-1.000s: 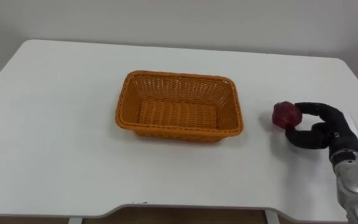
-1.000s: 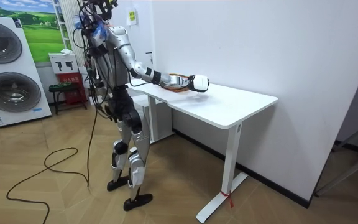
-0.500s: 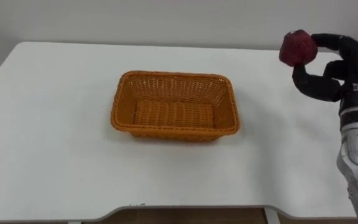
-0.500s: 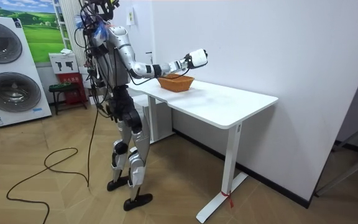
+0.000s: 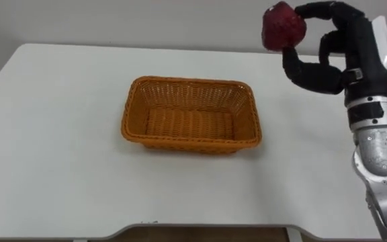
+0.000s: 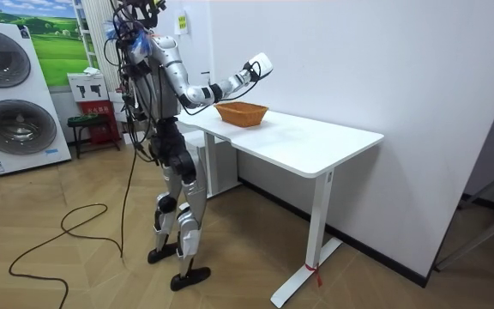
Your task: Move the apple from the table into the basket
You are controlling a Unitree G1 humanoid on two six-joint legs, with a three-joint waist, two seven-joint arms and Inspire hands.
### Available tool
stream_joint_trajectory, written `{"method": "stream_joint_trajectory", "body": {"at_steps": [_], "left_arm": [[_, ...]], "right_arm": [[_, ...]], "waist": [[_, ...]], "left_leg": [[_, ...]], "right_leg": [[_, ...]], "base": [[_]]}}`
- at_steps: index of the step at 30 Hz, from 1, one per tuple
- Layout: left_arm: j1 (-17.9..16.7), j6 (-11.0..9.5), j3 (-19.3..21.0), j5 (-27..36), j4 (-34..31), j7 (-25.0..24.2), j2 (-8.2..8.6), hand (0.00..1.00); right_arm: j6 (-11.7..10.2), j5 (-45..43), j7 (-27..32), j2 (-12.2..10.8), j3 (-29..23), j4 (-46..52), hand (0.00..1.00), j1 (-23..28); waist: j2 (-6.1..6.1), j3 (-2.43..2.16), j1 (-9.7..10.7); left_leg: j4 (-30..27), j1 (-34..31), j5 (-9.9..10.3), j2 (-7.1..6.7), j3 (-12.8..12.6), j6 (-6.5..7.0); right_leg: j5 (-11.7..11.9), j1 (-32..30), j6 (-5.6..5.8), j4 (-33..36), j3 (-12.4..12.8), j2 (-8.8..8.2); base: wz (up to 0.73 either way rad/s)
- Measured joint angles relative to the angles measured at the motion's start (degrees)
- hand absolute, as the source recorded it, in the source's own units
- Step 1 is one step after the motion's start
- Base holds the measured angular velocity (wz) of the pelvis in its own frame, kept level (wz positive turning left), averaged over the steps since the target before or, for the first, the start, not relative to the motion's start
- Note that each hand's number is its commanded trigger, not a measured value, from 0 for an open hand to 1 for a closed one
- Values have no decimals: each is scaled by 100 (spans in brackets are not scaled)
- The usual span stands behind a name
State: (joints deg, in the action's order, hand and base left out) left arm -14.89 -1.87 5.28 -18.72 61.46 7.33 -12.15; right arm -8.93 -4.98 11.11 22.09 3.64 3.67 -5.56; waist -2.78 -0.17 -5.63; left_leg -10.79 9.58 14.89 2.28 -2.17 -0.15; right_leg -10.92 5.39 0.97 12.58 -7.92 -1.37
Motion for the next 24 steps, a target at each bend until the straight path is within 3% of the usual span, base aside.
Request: {"method": "stream_joint_trajectory", "body": {"at_steps": [5, 6, 7, 8, 16, 21, 24], "left_arm": [[13, -49, -113, 0, 8, 1, -40, 0], [14, -86, -114, 0, 8, 1, -40, 0], [12, -94, -114, 0, 8, 1, -41, 0], [8, -97, -114, 0, 9, 1, -42, 0], [45, -196, -115, -2, 11, -9, -64, 0], [31, -261, -115, -1, 11, -10, -64, 0], [30, -299, -114, -1, 11, -10, -64, 0]], "right_arm": [[-1, 4, -128, 7, 202, 0, 100, 1], [-3, 4, -198, 8, 205, 0, 90, 1], [-7, 4, -225, 8, 205, 0, 15, 1], [-32, 5, -263, 8, 205, 0, 0, 1], [-224, -159, -347, 8, 207, 70, 0, 2], [-422, -738, -266, 8, 207, 475, 0, 35], [-431, -971, -208, 8, 207, 528, 0, 51]], "waist": [[-1, 4, -101], [-3, 7, -116], [-5, 8, -122], [-10, 12, -129], [-12, 22, -130], [0, 28, -145], [-4, 25, -154]], "left_leg": [[-2, -3, 0, 2, -2, 0], [-2, -4, 0, 2, -2, 0], [-1, -5, 0, 2, -1, 0], [-1, -6, 0, 2, -1, 0], [6, -44, 0, 3, -1, 0], [11, -61, 0, 6, -1, 0], [10, -65, 0, 6, -1, 0]], "right_leg": [[6, -6, -5, 4, -1, 1], [7, -6, -4, 5, -3, 1], [8, -6, -3, 5, -4, 1], [8, -6, -3, 5, -4, 1], [9, -49, -3, 2, -1, 5], [8, -70, -3, -6, 2, 13], [9, -72, -3, -9, 2, 12]], "base": [[0], [0], [0], [0], [0], [0], [0]]}}
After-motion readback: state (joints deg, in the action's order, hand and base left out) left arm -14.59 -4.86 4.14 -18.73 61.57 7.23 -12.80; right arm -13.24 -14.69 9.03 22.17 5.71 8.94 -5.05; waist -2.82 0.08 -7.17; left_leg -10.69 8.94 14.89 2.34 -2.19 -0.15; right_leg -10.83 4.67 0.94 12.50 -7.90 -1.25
